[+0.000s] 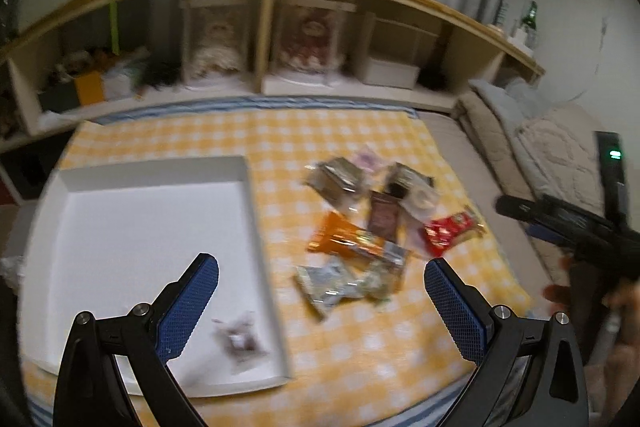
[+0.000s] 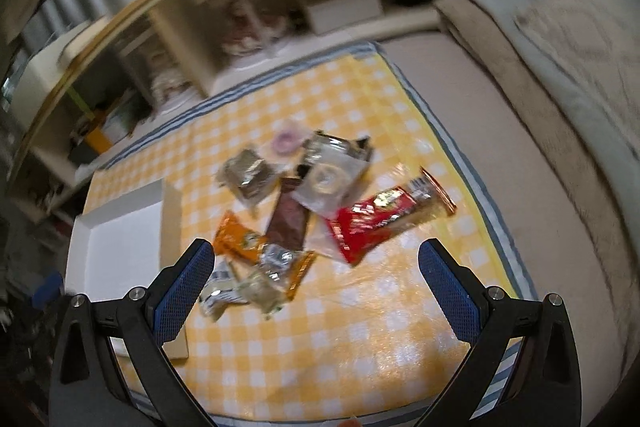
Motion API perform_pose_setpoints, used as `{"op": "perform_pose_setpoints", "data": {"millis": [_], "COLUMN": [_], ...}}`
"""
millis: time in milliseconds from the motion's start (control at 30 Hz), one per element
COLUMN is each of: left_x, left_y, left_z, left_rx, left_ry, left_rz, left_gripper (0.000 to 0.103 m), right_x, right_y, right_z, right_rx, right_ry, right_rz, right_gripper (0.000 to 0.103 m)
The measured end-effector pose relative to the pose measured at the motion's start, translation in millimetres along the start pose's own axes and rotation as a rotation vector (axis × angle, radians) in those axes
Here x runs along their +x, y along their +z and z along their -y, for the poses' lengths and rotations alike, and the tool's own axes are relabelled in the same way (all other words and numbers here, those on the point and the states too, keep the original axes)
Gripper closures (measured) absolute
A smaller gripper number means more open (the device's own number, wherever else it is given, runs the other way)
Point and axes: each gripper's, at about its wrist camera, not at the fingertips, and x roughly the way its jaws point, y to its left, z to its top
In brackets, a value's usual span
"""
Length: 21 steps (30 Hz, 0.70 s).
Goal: Organize snacks
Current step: 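Lift both tools out of the tray back toward the snack pile, then grasp orange packet with left tool while right tool grasps red packet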
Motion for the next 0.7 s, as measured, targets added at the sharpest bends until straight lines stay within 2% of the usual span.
{"op": "perform_pose_setpoints", "data": {"millis": [233,367,467,600,700], "left_x": [60,103,141,182,204], "left_y": [15,28,32,31,31], "left_z": [23,26,20,10,8], "left_rx": [-0.082,-0.223,-0.365,-0.505,-0.536], "left_ry": [-0.118,-0.190,-0.235,-0.211,-0.154], "left_rz": [-0.114,-0.182,-0.263,-0.328,-0.354], "left_gripper": [0.000,0.000,0.000,0.000,0.000], "right_x": [38,59,73,90,101], "right_y": [14,15,15,12,12], "right_z": [49,71,84,97,100], "right_rx": [0.198,0.323,0.417,0.514,0.545], "right_ry": [-0.026,-0.010,0.018,0.076,0.071], "right_rz": [-0.054,-0.087,-0.116,-0.145,-0.148], "right_gripper": [0.000,0.000,0.000,0.014,0.015]}}
